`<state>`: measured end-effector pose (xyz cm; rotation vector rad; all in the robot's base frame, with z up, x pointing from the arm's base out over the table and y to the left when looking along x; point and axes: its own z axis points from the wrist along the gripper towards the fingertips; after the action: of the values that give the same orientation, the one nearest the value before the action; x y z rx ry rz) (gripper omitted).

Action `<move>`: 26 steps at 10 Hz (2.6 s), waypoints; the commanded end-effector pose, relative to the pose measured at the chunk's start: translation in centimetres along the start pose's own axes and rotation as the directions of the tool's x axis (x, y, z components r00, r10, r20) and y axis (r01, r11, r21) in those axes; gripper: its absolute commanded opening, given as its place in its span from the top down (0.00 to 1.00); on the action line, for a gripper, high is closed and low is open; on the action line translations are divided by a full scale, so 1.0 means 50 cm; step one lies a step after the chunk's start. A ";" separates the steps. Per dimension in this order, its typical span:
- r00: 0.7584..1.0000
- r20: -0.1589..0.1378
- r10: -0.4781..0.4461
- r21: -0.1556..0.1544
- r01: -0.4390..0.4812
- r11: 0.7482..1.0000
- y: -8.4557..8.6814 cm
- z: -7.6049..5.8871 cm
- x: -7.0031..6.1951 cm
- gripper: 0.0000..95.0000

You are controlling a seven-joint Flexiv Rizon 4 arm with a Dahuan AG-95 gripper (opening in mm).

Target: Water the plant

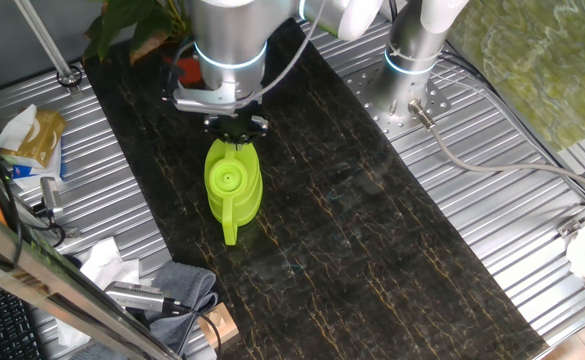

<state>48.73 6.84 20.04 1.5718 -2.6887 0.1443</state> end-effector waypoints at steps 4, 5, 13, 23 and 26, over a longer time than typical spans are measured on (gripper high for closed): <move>0.988 -0.034 -0.151 0.049 0.152 0.987 -0.001 0.001 -0.001 0.80; 0.982 -0.032 -0.185 0.073 0.187 0.980 -0.001 0.001 -0.001 0.60; 0.982 -0.008 -0.191 0.130 0.190 0.973 -0.001 0.001 -0.001 0.40; 0.989 0.019 -0.149 0.113 0.146 0.983 -0.001 0.001 -0.001 0.60; 0.987 0.024 -0.159 0.105 0.156 0.982 -0.010 0.000 0.012 0.60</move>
<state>48.93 5.84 20.13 1.8257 -2.6033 0.2645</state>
